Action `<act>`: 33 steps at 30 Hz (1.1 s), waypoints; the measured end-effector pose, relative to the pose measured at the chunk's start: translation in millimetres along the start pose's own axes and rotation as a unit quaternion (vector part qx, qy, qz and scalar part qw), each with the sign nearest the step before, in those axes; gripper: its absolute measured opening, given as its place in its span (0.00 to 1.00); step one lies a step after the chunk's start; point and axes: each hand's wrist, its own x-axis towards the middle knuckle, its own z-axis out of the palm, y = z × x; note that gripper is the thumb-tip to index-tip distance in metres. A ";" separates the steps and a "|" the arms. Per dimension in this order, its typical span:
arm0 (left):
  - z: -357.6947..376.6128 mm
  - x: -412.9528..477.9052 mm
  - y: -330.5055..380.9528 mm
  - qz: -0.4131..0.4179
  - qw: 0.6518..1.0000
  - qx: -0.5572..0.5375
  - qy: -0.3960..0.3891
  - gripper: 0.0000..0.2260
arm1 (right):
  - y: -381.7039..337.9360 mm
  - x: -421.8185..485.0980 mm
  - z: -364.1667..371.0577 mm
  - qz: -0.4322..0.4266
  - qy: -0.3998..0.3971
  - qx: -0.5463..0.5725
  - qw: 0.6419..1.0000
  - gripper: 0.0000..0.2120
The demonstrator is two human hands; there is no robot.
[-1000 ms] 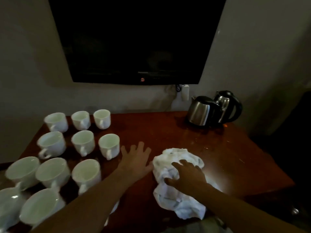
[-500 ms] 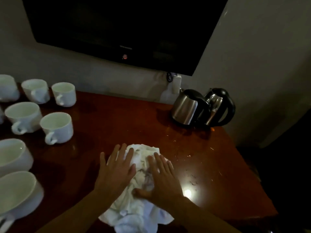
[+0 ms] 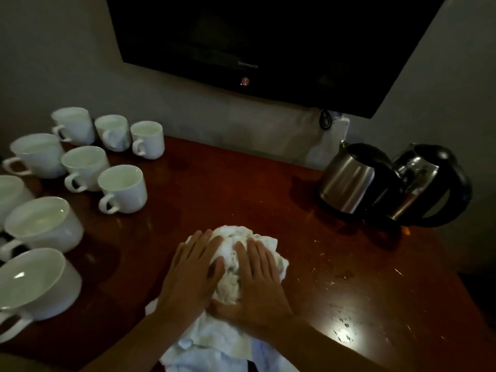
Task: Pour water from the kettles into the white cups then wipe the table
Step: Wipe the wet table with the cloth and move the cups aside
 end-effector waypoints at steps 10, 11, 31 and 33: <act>16.5 49.4 -41.2 -0.020 0.994 0.104 0.038 0.23 | 1.5 91.7 6.2 -0.046 -0.009 0.021 0.999 0.61; 20.2 57.4 -45.0 -0.018 0.993 0.109 0.040 0.23 | 4.3 102.4 4.7 -0.051 -0.009 0.018 0.999 0.61; 60.0 258.1 -130.4 -0.092 0.984 0.151 0.001 0.28 | 56.2 318.3 18.6 -0.077 0.059 0.035 0.995 0.52; 64.3 282.0 -137.7 -0.080 0.982 0.170 -0.021 0.29 | 64.0 339.0 17.5 -0.068 0.058 0.036 0.995 0.51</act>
